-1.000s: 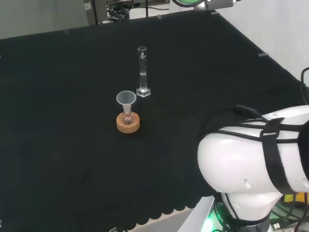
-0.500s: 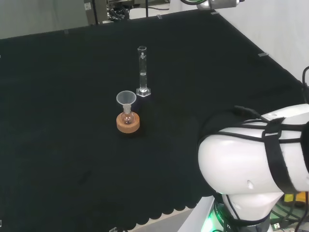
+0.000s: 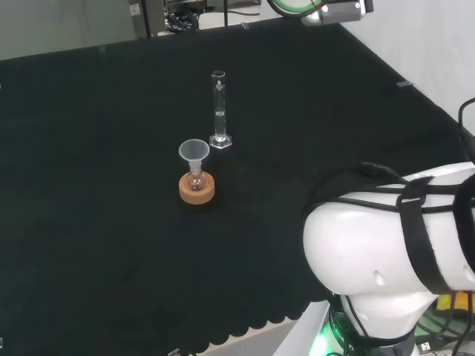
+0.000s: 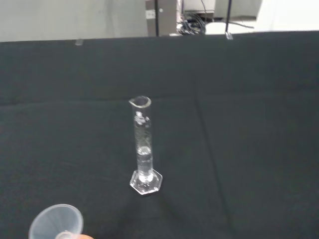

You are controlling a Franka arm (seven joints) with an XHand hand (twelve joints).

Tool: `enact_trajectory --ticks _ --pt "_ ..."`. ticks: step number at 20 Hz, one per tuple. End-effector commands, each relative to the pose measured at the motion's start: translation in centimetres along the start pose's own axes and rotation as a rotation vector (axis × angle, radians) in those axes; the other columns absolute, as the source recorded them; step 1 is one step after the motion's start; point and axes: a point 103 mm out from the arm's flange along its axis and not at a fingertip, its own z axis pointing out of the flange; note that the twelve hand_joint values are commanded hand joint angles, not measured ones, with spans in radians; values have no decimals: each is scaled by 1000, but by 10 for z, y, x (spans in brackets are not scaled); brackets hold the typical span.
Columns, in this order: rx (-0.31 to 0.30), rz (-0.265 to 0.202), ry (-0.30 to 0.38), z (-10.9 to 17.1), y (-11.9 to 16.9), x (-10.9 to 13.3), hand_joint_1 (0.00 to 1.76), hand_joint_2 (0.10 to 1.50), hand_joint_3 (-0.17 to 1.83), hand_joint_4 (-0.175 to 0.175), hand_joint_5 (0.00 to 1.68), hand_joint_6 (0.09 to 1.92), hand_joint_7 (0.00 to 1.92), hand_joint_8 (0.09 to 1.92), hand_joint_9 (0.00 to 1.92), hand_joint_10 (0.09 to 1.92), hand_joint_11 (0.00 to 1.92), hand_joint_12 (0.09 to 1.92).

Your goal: Pick up the graduated cylinder.

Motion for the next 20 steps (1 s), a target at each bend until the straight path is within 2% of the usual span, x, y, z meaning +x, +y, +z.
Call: enact_trajectory --ticks 1,9,13,14,16,18,20 --pt "28 35 48 47 30 -28 70 1317 25 -29 275 87 20 457 424 87 0 1383" --pt "30 16 99 98 84 -37 179 1283 9 -39 298 87 47 494 443 87 0 1384" --pt "17 -4 166 120 104 -34 260 1255 -5 -44 326 87 92 540 474 87 26 1387" --pt "22 -7 175 125 109 -33 277 1250 -8 -45 340 87 102 569 466 139 42 1387" --pt "41 -13 185 138 119 -30 309 1241 -14 -47 358 87 111 605 393 357 62 1390" --pt "49 -23 254 151 127 -27 385 1223 -26 -48 365 87 102 623 312 550 66 1394" --pt "53 -38 283 163 136 -24 462 1205 -37 -48 367 87 87 629 270 631 66 1396"
